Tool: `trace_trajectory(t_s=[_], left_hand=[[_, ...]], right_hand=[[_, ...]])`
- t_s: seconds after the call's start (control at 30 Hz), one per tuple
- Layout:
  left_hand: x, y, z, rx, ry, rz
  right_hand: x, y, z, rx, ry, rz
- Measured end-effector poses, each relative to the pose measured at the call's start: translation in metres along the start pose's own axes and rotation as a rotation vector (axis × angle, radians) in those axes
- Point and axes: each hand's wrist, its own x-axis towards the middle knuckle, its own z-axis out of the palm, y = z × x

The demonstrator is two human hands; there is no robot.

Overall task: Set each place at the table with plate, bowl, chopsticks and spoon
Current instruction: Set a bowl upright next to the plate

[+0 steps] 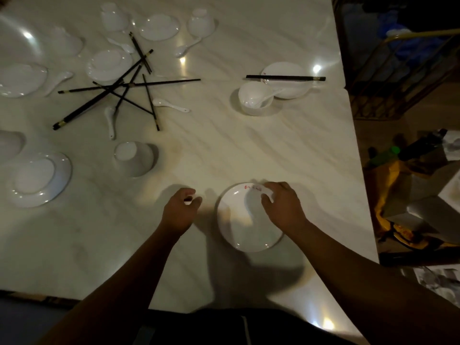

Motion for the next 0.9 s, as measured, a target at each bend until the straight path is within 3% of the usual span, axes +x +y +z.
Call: trace_trajectory(t_s=[0.17,0.33,0.57,0.77,0.9], left_hand=[[0.048,0.003,-0.065,0.212,0.139,0.184],[0.101,0.003,-0.115,0.445,0.24,0.189],[0.161,0.001,-0.152,0.559,-0.118,0.157],[0.182,-0.008,-0.157,0.474,-0.2,0.156],[0.164,0.002,-0.159,0.034,-0.319,0.107]], right_hand=[[0.037,-0.068,0.032,-0.098,-0.116,-0.187],[0.077,-0.116,0.073,-0.222,-0.219,-0.146],[0.103,-0.15,0.106,-0.314,-0.293,-0.039],[0.099,-0.144,0.114,-0.366,-0.282,-0.061],[0.105,-0.147,0.11,-0.281,-0.272,-0.081]])
